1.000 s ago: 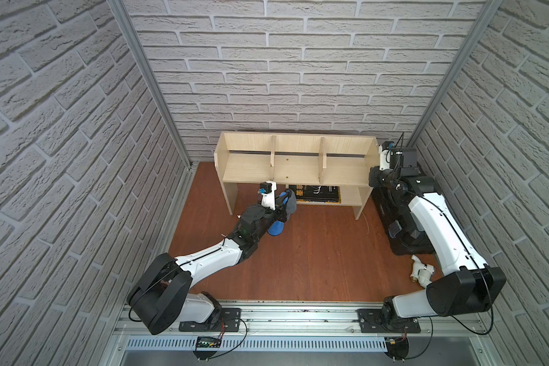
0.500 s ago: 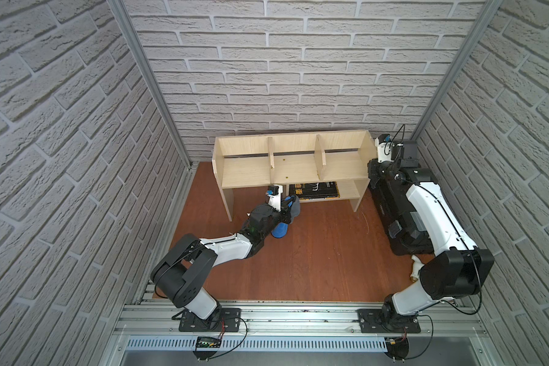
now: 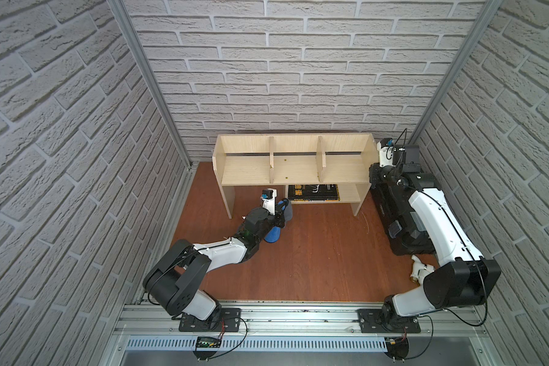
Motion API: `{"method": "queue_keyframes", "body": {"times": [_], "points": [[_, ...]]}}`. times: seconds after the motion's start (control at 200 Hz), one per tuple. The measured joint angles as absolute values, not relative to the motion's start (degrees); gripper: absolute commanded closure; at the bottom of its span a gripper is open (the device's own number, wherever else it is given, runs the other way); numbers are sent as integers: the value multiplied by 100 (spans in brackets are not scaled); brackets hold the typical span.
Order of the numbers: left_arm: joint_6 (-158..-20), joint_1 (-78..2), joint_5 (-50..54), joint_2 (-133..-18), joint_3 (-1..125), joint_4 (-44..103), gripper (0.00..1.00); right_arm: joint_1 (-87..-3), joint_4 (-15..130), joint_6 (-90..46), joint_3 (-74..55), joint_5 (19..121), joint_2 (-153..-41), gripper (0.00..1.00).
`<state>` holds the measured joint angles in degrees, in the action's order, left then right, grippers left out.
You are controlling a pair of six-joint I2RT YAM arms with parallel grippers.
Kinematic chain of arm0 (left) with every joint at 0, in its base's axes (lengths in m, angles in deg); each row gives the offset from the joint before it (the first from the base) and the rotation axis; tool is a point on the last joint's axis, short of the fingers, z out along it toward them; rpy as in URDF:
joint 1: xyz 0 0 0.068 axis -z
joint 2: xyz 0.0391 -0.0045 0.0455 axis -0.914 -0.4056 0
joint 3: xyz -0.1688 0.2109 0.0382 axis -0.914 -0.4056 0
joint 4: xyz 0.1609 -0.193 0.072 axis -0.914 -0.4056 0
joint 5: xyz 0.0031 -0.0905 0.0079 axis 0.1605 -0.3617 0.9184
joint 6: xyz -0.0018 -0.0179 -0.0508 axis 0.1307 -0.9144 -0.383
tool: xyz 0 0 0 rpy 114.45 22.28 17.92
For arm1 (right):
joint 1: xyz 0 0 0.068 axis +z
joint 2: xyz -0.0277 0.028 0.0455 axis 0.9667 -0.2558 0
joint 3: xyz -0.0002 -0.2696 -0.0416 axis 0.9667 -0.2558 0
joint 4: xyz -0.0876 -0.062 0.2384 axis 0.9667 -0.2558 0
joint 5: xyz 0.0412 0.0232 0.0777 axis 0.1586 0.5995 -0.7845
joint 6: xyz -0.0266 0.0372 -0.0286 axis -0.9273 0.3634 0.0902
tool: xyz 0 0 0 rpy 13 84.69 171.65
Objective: Wipe the bookshelf clean with a cloth
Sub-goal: Wipe the dust from the shelf.
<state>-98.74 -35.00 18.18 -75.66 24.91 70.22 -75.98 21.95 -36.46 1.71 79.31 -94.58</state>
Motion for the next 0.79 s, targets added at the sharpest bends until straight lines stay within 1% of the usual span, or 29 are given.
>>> {"method": "queue_keyframes", "body": {"times": [0.145,0.265,0.425,0.635,0.73,0.795], "points": [[-9833,-3500,1733,-7222,2989,7051,100,-7593,2090,-3633,239,7929,-9488,97],[-9787,-3500,1709,-7214,3083,7206,100,-7593,2081,-3615,247,7929,-9495,97],[-9793,-3498,1689,-7743,2950,7440,100,-7593,2079,-3615,247,7927,-9495,97],[-9822,-3498,1719,-8254,2310,7392,100,-7593,2076,-3615,247,7925,-9495,97],[-9883,-3498,1724,-7979,2043,7173,100,-7593,2074,-3615,247,7925,-9495,97],[-9874,-3498,1759,-7430,2012,6749,100,-7593,2074,-3615,249,7923,-9495,97]]}}
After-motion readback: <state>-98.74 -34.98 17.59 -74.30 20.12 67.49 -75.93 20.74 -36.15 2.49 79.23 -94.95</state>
